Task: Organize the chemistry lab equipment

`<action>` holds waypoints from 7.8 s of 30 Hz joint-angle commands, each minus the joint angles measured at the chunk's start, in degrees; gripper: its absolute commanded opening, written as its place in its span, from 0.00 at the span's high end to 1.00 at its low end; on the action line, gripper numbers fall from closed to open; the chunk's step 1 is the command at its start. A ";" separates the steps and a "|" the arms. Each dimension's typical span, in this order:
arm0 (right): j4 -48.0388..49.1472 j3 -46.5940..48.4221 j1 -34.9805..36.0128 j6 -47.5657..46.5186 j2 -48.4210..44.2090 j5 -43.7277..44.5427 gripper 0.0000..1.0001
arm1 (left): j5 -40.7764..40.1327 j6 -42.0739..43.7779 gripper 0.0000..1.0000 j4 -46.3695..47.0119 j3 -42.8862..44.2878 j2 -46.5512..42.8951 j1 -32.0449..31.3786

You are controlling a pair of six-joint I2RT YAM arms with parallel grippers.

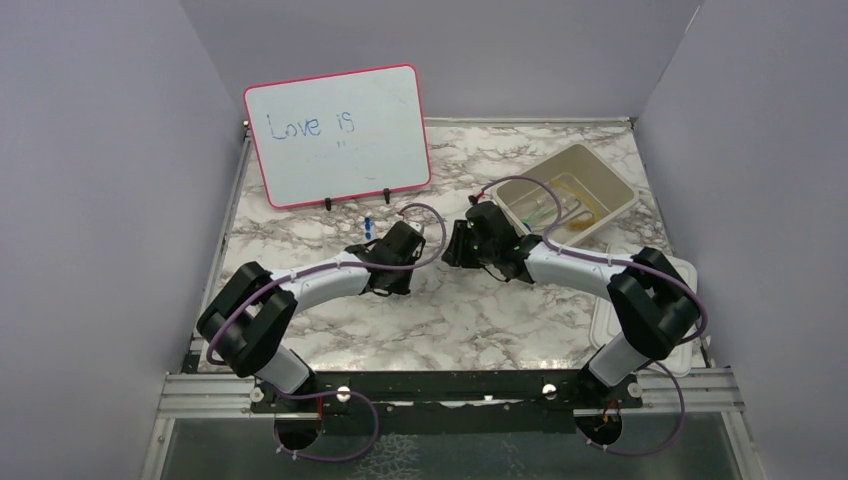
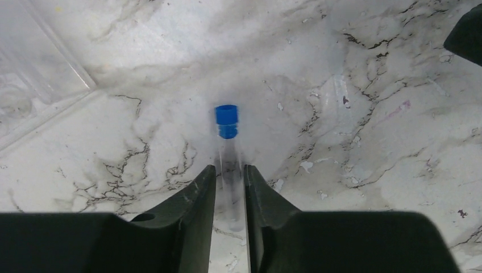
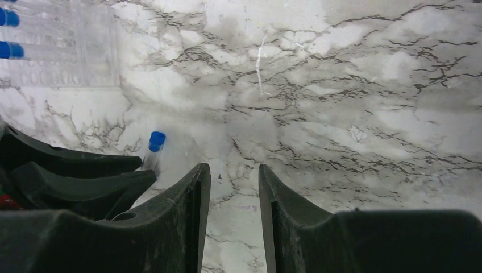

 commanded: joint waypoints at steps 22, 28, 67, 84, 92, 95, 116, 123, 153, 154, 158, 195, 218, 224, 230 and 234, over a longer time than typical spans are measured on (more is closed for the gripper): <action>9.41 -1.01 -2.08 5.45 1.43 -20.47 0.59 | -2.88 -0.57 0.95 2.33 -1.80 -8.63 -4.19; 13.19 1.21 -2.17 9.37 0.83 -26.74 0.52 | 1.68 0.67 0.95 6.99 -4.60 -18.05 -4.21; 16.78 4.32 -2.18 9.94 1.51 -30.46 0.68 | 1.73 0.29 0.95 8.50 -5.70 -25.30 -4.21; 23.89 3.03 -1.16 -4.31 -0.59 -15.66 0.85 | -22.99 -1.07 0.48 -2.86 0.28 -37.01 -4.21; 31.20 5.62 6.57 -19.26 2.37 -4.73 0.85 | -37.02 -2.86 0.42 -4.79 2.34 -48.47 -4.20; 36.92 6.19 10.23 -26.43 4.82 -2.23 0.85 | -39.43 -3.00 0.41 -4.85 2.36 -50.50 -4.21; 55.64 11.28 17.46 -45.74 21.96 4.98 0.86 | -43.75 -4.83 0.37 -8.03 1.66 -52.34 -4.21; 55.72 10.46 17.45 -44.98 22.23 3.06 0.86 | -43.68 -5.01 0.37 -7.95 1.55 -52.14 -4.21; 52.24 9.87 17.46 -43.38 23.63 0.70 0.86 | -43.71 -5.36 0.37 -7.95 1.29 -51.74 -4.18; 52.13 10.04 17.46 -43.34 23.76 0.67 0.85 | -43.71 -5.36 0.37 -7.95 1.31 -51.72 -4.21; 50.89 11.24 17.46 -43.21 24.91 1.16 0.85 | -43.70 -5.36 0.36 -7.96 1.25 -51.73 -4.19; 44.85 6.70 17.42 -32.25 12.44 7.94 0.48 | -42.11 -5.21 0.35 -8.50 2.26 -51.58 -4.21; -36.31 9.45 -11.05 2.94 -31.71 35.96 0.45 | -1.15 -2.74 0.01 0.19 -3.50 -46.14 -4.21; -39.69 8.53 -26.17 2.01 -31.83 32.05 0.47 | 3.07 -4.31 0.01 3.67 -2.40 -40.52 -4.21; -37.19 4.12 -43.07 -0.04 -30.59 24.73 0.64 | 5.65 -5.11 0.05 5.99 -0.16 -33.67 -4.21; -35.77 -0.15 -46.48 3.19 -29.17 23.55 0.68 | 8.23 -5.60 0.07 7.15 1.43 -29.35 -4.19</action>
